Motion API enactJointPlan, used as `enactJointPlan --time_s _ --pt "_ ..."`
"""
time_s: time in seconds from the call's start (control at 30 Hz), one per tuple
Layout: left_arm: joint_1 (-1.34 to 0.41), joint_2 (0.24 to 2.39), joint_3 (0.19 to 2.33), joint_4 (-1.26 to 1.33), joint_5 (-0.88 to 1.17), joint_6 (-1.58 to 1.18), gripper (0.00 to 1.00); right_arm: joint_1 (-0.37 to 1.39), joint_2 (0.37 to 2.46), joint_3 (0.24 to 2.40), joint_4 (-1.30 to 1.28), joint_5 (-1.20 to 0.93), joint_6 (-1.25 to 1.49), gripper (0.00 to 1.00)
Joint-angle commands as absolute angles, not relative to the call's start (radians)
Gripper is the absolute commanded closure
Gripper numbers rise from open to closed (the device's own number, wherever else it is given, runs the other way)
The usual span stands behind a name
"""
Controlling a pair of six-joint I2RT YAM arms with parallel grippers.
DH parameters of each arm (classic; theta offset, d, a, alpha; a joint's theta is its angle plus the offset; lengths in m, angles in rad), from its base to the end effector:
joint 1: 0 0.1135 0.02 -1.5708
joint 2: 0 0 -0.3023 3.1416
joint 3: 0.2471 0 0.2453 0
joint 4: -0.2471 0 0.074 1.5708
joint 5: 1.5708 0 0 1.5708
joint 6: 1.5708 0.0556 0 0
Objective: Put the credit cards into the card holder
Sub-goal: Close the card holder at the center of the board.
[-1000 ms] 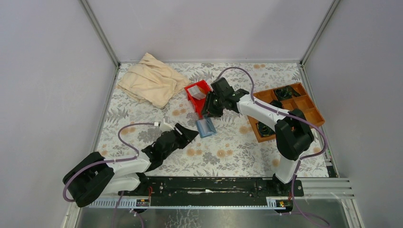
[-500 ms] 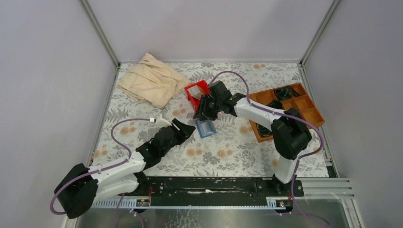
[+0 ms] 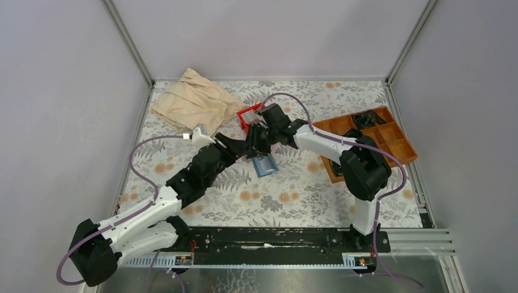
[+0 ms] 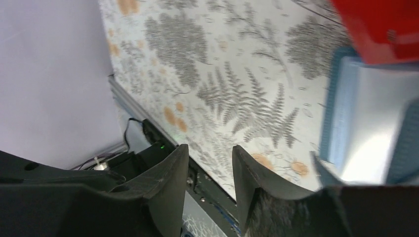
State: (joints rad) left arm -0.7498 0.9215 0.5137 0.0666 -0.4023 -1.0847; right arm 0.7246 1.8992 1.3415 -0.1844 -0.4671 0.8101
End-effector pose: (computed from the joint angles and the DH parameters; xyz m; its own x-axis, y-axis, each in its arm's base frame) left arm 0.1592 -0.1185 0.2732 -0.4301 -0.7112 -0.5561 -0.0497 0.6337 -0.7720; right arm 0.3145 0.3118 0.2411 -0.9576 0.0161 -0.2877 -0.2128 0.6337 0.7437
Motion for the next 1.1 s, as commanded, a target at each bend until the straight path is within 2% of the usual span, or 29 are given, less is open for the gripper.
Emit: enactJointPlan --time_s 0.0,0.13,0.27,0.5,0.77,1.07 --pt "-0.732 0.945 0.659 -0.033 -0.522 -0.987 0.38 0.748 1.89 1.485 -0.238 -0.56 0.741 0.56" --pt "-0.701 0.981 0.744 -0.056 -0.536 -0.94 0.36 0.751 1.841 1.566 -0.352 -0.526 0.669 0.56" --pt "-0.665 1.041 0.797 -0.026 -0.463 -0.907 0.36 0.742 1.705 1.483 -0.388 -0.321 0.638 0.57" --pt "-0.633 1.19 0.878 0.012 -0.262 -0.834 0.36 0.641 1.487 1.175 -0.256 -0.137 0.705 0.76" --pt "-0.617 1.449 1.08 -0.037 0.001 -0.736 0.37 0.597 1.537 1.056 -0.154 -0.215 0.736 0.95" --pt "-0.613 1.65 1.17 -0.089 0.176 -0.741 0.38 0.598 1.601 0.975 -0.033 -0.254 0.776 1.0"
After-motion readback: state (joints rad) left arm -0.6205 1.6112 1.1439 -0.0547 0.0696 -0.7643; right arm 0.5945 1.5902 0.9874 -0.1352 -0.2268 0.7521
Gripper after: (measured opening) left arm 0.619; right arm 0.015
